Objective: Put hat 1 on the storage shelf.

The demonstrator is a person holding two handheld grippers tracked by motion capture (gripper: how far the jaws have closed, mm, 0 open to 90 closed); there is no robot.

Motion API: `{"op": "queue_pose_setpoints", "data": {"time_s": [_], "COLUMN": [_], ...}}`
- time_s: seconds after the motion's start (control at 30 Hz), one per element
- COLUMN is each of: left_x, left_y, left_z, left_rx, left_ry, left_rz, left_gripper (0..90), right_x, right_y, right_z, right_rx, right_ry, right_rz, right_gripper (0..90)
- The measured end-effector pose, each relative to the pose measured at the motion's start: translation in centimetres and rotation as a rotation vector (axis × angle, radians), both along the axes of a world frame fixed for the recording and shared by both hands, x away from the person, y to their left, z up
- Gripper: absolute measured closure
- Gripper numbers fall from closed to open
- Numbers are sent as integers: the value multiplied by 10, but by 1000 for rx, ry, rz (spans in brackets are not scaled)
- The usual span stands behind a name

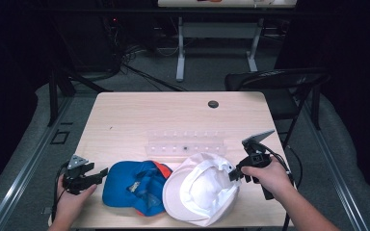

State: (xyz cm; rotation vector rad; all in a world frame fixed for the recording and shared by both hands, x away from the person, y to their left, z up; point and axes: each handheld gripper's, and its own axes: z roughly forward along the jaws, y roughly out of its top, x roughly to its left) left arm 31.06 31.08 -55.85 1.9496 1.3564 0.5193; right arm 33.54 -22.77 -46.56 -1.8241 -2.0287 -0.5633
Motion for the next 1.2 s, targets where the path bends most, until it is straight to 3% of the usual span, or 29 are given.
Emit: {"op": "queue_pose_setpoints", "data": {"time_s": [0.2,0.3,0.53,0.77,0.8,0.87,1.0,1.2], "left_x": [0,0,0,0,0,0,0,-1], "left_y": [0,0,0,-1,-1,-1,-1,-1], "left_z": [0,0,0,0,0,0,0,0], "left_rx": [3,6,4,3,4,8,9,8], "left_ry": [-2,1,-1,0,1,4,3,4], "left_rz": [-1,-3,-4,-3,-4,-5,-5,-7], "left_gripper": [368,368,368,368,368,368,368,368], "right_x": [-2,-3,-4,-6,-6,-7,-8,-9], "right_y": [-2,0,2,9,8,12,18,25], "right_z": [3,9,24,45,49,55,70,90], "right_rx": [58,111,147,141,131,116,100,142], "right_ry": [0,-2,-22,-57,-54,-71,-79,-86], "right_rz": [-30,-52,-33,-33,-8,-25,-6,10], "right_gripper": [811,811,811,811,811,811,811,812]}}
